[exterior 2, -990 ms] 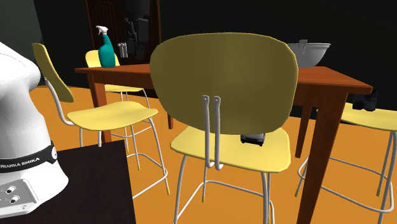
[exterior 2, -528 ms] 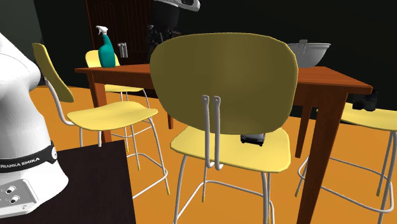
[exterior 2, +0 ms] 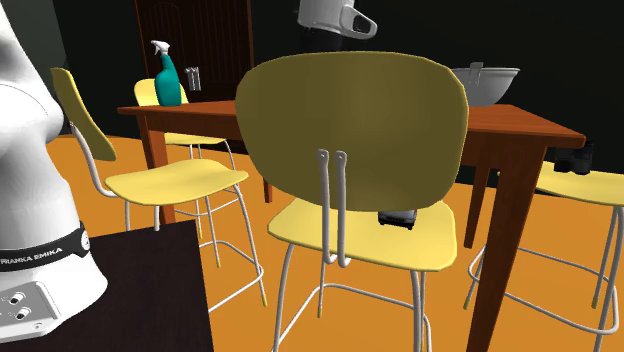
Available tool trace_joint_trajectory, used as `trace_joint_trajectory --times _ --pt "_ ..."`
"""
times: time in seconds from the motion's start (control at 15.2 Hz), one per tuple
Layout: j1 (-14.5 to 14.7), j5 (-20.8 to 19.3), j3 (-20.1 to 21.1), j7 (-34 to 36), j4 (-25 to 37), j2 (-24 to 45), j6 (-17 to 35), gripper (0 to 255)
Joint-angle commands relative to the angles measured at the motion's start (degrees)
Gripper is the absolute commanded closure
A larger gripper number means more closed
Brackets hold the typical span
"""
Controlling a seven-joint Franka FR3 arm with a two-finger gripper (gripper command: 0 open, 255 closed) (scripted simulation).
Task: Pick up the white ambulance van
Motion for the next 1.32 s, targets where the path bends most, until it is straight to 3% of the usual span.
trace_joint_trajectory --times 0.0,0.59,1.06,1.25 --pt "-0.1 1.0 -0.8 -3.7 4.2 5.0 0.3 0" --pt "-3.2 6.0 -0.5 -16.8 27.8 27.8 -2.6 0" --pt "-7.4 8.4 2.0 -22.7 55.0 47.8 -10.5 0" --pt "-7.2 8.5 2.1 -22.9 53.1 48.1 -8.4 0"
